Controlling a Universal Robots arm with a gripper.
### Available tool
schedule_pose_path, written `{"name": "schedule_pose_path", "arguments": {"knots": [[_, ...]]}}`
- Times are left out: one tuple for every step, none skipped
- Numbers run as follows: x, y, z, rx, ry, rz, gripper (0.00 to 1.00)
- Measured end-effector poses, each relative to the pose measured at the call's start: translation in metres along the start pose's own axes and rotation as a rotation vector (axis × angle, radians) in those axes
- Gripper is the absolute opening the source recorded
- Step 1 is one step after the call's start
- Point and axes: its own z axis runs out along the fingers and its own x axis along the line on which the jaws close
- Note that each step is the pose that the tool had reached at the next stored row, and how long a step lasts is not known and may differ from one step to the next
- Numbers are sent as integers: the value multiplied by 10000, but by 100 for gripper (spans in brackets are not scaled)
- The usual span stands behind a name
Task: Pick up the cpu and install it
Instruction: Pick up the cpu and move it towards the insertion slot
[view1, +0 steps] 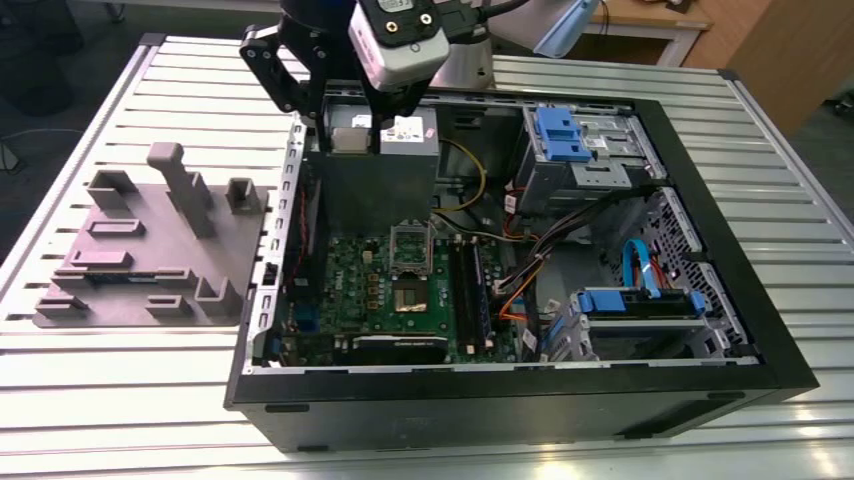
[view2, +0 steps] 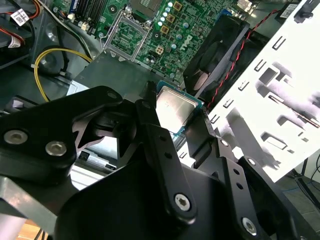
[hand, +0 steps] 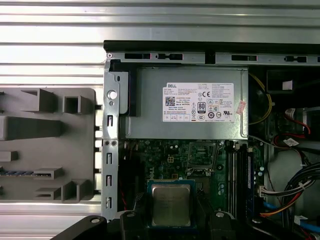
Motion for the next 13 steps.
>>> {"name": "schedule_pose_path", "arguments": {"knots": [[0, 0, 0, 0, 0, 0, 47], [-1, 0, 0, 0, 0, 0, 47], [-3, 0, 0, 0, 0, -1, 47], [-6, 0, 0, 0, 0, -2, 47], [-9, -1, 0, 0, 0, -1, 47], [-15, 0, 0, 0, 0, 0, 47], [-22, 0, 0, 1, 0, 0, 47], [-32, 0, 0, 0, 0, -1, 47], [-41, 0, 0, 0, 0, 0, 47], [-52, 0, 0, 0, 0, 0, 47], [-64, 0, 0, 0, 0, 0, 47], [-79, 0, 0, 0, 0, 1, 47], [-89, -1, 0, 1, 1, 0, 47]]}}
